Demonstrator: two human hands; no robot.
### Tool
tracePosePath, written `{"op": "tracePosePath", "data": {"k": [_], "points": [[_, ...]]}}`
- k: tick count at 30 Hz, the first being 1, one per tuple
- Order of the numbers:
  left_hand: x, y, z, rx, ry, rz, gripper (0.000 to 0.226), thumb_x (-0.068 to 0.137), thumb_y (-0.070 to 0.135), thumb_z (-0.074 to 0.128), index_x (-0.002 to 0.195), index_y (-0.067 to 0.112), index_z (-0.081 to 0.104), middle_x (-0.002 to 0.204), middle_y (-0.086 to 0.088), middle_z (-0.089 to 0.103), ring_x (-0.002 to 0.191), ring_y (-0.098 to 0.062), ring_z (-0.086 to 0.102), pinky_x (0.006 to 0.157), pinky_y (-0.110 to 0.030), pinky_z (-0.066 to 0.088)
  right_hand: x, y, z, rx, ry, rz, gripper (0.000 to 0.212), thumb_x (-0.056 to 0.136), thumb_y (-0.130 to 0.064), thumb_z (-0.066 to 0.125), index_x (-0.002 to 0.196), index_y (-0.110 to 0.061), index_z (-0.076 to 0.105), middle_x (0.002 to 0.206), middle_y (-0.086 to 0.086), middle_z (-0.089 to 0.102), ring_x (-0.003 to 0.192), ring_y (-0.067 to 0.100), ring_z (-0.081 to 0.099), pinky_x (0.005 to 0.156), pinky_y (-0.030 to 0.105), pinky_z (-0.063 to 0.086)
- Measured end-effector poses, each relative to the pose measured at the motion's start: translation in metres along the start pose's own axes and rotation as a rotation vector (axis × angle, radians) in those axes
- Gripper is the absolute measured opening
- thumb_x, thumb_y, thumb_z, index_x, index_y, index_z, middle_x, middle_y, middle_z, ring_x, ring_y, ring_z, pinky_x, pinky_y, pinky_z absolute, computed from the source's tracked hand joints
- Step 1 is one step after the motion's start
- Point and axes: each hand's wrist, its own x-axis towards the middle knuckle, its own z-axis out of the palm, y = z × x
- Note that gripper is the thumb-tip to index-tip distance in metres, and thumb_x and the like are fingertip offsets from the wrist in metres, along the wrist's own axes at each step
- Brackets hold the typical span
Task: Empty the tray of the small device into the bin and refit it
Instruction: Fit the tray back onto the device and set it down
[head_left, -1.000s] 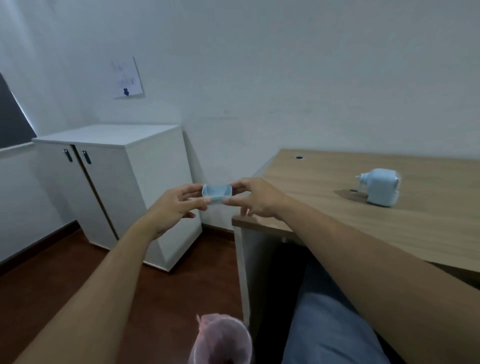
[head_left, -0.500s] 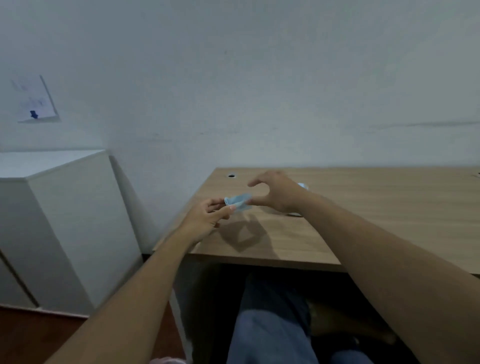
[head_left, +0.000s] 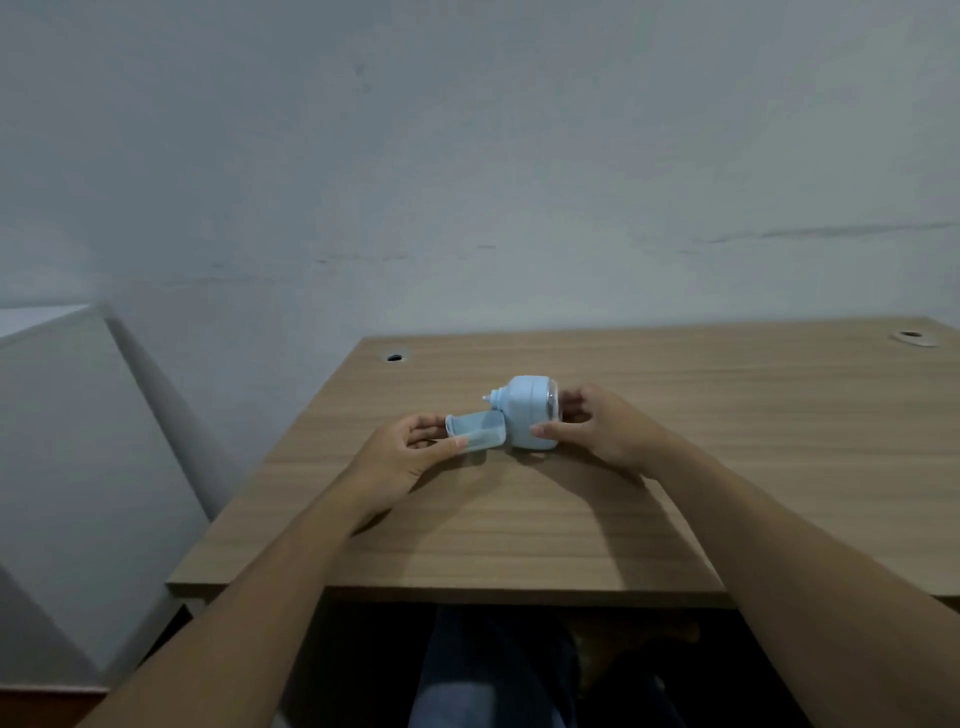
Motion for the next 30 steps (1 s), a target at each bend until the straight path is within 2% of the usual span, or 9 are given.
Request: {"op": "tracePosePath", "data": {"k": [5, 12, 15, 18, 22, 24, 26, 28, 30], "points": [[0.033, -0.009, 0.003, -0.019, 0.002, 0.007, 0.039, 0.086, 0.029, 0.094, 0.122, 0.023, 0.079, 0.126, -0.002, 0.085, 0.12, -0.019, 0.081, 0.112, -0.037, 0.06, 0.026, 0.025, -0.006, 0.118, 0.088, 0.0, 0.053, 0.087, -0.031, 0.094, 0.133, -0.016, 0.072, 0.124, -0.006, 0.084, 0.115, 0.01, 0.081, 0.105, 0.032, 0.063], [0.081, -0.012, 0.023, 0.105, -0.043, 0.062, 0.037, 0.087, 0.028, 0.095, 0.121, 0.034, 0.079, 0.117, 0.01, 0.087, 0.11, -0.006, 0.082, 0.106, -0.03, 0.06, 0.066, 0.039, -0.021, 0.079, 0.158, -0.003, 0.055, 0.091, -0.033, 0.09, 0.139, -0.018, 0.068, 0.127, -0.009, 0.081, 0.115, 0.003, 0.078, 0.105, 0.026, 0.061], [0.1, -0.01, 0.032, 0.143, -0.081, 0.09, 0.043, 0.087, 0.026, 0.094, 0.127, 0.029, 0.079, 0.118, 0.013, 0.087, 0.109, -0.005, 0.082, 0.104, -0.025, 0.06, 0.082, 0.044, -0.025, 0.063, 0.142, -0.027, 0.052, 0.093, -0.033, 0.089, 0.138, -0.02, 0.069, 0.128, -0.012, 0.08, 0.113, -0.004, 0.077, 0.097, 0.013, 0.06], [0.1, -0.003, 0.032, 0.147, -0.108, 0.093, 0.047, 0.089, 0.022, 0.094, 0.133, 0.023, 0.078, 0.122, 0.009, 0.086, 0.114, -0.009, 0.081, 0.106, -0.024, 0.061, 0.08, 0.04, -0.022, 0.035, 0.135, -0.066, 0.052, 0.093, -0.034, 0.088, 0.139, -0.019, 0.069, 0.129, -0.011, 0.081, 0.116, -0.002, 0.077, 0.103, 0.017, 0.059], [0.102, 0.001, 0.022, 0.091, -0.154, 0.071, 0.047, 0.092, 0.019, 0.09, 0.137, 0.021, 0.075, 0.131, 0.001, 0.084, 0.119, -0.012, 0.079, 0.115, -0.034, 0.057, 0.073, 0.031, -0.025, 0.043, 0.104, -0.101, 0.047, 0.097, -0.025, 0.085, 0.14, -0.015, 0.07, 0.131, -0.007, 0.081, 0.12, 0.001, 0.077, 0.105, 0.019, 0.059], [0.166, -0.024, 0.028, 0.054, -0.201, 0.028, 0.046, 0.096, 0.014, 0.085, 0.14, 0.017, 0.072, 0.134, -0.002, 0.082, 0.12, -0.016, 0.078, 0.11, -0.035, 0.059, 0.126, 0.065, -0.036, 0.07, 0.067, -0.057, 0.045, 0.098, -0.022, 0.083, 0.141, -0.015, 0.07, 0.132, -0.008, 0.081, 0.121, 0.001, 0.076, 0.103, 0.015, 0.058], [0.165, -0.018, 0.025, 0.041, -0.219, 0.034, 0.046, 0.1, 0.013, 0.079, 0.144, 0.013, 0.067, 0.137, -0.004, 0.081, 0.115, -0.018, 0.079, 0.096, -0.033, 0.062, 0.121, 0.061, -0.04, 0.104, 0.059, -0.075, 0.041, 0.101, -0.02, 0.08, 0.141, -0.016, 0.071, 0.133, -0.009, 0.081, 0.122, -0.001, 0.076, 0.1, 0.011, 0.057], [0.165, -0.02, 0.021, 0.003, -0.218, 0.043, 0.049, 0.098, 0.016, 0.078, 0.144, 0.011, 0.064, 0.138, -0.006, 0.081, 0.108, -0.015, 0.079, 0.085, -0.026, 0.064, 0.117, 0.062, -0.045, 0.148, 0.058, -0.076, 0.039, 0.104, -0.021, 0.076, 0.142, -0.016, 0.071, 0.134, -0.009, 0.081, 0.125, 0.0, 0.075, 0.107, 0.015, 0.056], [0.166, -0.017, 0.018, -0.06, -0.223, 0.033, 0.055, 0.092, 0.023, 0.08, 0.144, 0.012, 0.063, 0.138, -0.007, 0.08, 0.106, -0.017, 0.079, 0.082, -0.023, 0.064, 0.111, 0.058, -0.05, 0.218, 0.039, -0.07, 0.039, 0.105, -0.022, 0.074, 0.144, -0.016, 0.07, 0.134, -0.009, 0.081, 0.127, 0.004, 0.075, 0.112, 0.019, 0.055]]}}
